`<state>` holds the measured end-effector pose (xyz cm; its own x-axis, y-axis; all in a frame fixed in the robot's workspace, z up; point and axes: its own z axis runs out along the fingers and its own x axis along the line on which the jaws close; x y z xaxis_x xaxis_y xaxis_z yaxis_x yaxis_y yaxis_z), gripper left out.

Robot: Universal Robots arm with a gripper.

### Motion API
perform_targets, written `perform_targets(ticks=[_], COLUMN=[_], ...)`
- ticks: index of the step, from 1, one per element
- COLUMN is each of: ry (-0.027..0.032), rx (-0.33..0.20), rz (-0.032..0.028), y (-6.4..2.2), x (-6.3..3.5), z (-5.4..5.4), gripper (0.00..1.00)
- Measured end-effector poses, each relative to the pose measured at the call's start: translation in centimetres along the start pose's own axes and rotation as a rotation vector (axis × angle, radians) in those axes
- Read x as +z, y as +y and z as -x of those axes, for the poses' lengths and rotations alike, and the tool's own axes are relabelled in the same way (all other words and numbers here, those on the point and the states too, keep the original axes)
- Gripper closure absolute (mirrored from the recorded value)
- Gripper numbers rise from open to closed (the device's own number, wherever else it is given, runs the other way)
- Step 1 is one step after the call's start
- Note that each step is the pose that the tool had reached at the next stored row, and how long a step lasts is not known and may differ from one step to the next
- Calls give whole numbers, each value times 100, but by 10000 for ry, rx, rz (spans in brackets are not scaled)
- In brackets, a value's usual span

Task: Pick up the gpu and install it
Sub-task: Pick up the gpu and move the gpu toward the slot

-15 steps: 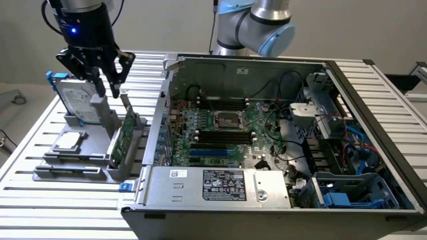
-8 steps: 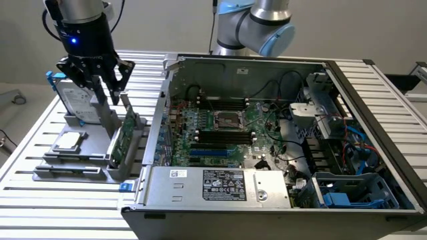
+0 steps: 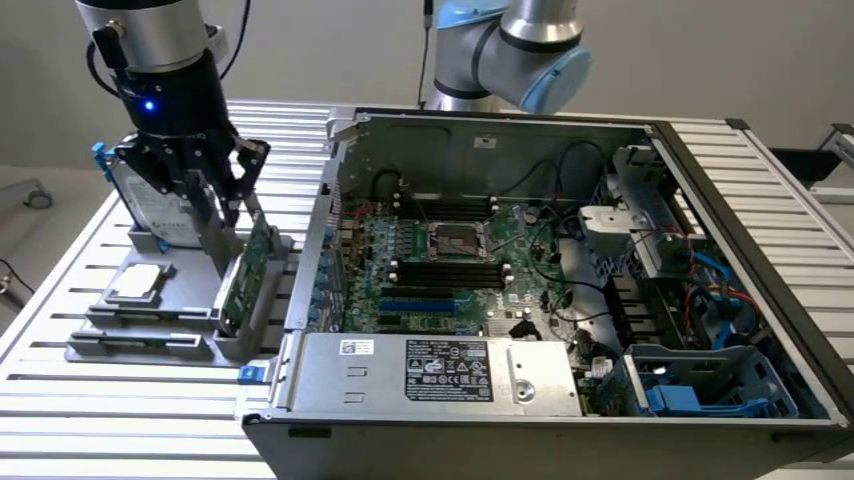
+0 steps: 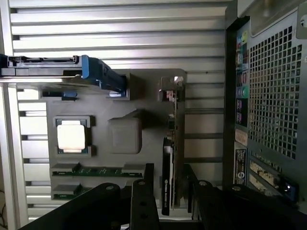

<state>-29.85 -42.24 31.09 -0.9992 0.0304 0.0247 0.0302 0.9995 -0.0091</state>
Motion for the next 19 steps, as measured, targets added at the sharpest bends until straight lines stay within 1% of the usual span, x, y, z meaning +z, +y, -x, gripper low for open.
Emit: perform_targets(ticks=[7,19], ry=[-32,-50], rx=[1,1], rz=[2,1], y=[-62,-99], x=[128,346], z=[5,14], gripper=[64,64])
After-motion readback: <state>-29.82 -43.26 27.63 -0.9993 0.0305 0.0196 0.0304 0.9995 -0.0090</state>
